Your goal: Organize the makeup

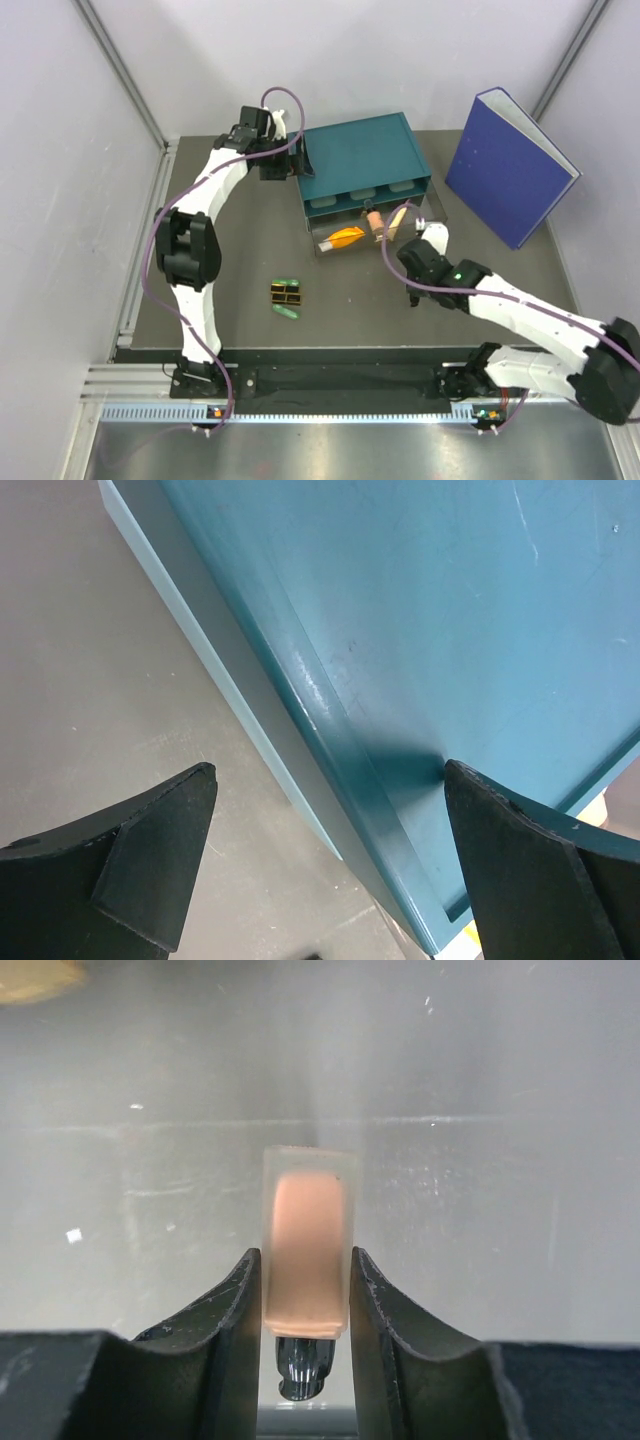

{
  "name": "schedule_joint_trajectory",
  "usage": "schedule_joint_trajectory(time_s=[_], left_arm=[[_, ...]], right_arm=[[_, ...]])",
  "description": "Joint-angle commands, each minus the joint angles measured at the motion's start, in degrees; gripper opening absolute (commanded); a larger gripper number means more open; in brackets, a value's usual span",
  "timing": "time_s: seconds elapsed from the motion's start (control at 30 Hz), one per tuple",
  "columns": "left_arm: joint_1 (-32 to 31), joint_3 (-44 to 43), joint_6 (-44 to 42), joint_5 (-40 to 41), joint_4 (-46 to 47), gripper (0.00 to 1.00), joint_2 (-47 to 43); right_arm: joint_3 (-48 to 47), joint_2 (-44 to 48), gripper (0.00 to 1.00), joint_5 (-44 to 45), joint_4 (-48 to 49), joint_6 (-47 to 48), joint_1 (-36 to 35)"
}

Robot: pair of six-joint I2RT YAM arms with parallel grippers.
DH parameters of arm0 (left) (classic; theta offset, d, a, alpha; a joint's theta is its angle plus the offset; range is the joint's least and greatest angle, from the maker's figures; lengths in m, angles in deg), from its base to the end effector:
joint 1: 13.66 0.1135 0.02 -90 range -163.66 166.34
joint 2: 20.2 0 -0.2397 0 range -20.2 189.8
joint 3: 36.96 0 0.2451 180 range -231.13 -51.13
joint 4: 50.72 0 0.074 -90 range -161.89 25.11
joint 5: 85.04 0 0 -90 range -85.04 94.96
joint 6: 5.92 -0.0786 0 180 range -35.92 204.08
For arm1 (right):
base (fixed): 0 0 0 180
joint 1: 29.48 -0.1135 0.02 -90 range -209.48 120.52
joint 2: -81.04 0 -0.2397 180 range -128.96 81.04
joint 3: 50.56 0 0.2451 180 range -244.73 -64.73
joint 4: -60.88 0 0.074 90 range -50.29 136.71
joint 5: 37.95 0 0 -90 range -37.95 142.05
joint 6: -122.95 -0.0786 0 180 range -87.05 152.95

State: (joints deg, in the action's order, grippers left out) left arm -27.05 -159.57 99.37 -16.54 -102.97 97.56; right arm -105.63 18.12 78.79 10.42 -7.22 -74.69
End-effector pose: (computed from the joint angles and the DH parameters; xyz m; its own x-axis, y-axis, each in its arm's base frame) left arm 0.4559 -0.1381 0.2380 -0.8112 -0.0591 -0.5818 0.2518 0.8626 -0.4387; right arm 0.1867 0.1379 0.1708 -0.7595 0.0526 -0.6484 0.0296 0.9985 0.0463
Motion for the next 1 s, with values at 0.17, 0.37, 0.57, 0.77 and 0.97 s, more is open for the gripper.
schedule_joint_trajectory(time_s=[0.17, 0.37, 0.57, 0.77, 0.97], left_arm=[[-0.06, -2.30, -2.02, 3.22, -9.99, 0.99, 3.62], [-0.06, -2.21, -1.67, 2.69, -9.73, 0.99, 4.32], [-0.06, -1.07, -1.23, 2.60, -9.38, 0.99, 3.62], [-0.06, -1.24, -1.58, 3.13, -9.64, 0.99, 3.27], [-0.06, -1.24, -1.31, 3.30, -9.81, 0.99, 3.10]], right_arm=[[-16.91, 6.94, 0.00, 5.68, -9.85, 2.80, -0.93], [-25.88, -3.33, 0.00, 6.39, -3.81, 7.11, 2.05], [-31.32, -13.17, 0.00, 0.33, 4.99, 10.54, 6.35], [-39.67, -22.58, 0.00, -4.15, 7.81, 13.18, 9.70], [-42.07, -27.08, 0.01, -6.17, 7.64, 14.59, 12.07]])
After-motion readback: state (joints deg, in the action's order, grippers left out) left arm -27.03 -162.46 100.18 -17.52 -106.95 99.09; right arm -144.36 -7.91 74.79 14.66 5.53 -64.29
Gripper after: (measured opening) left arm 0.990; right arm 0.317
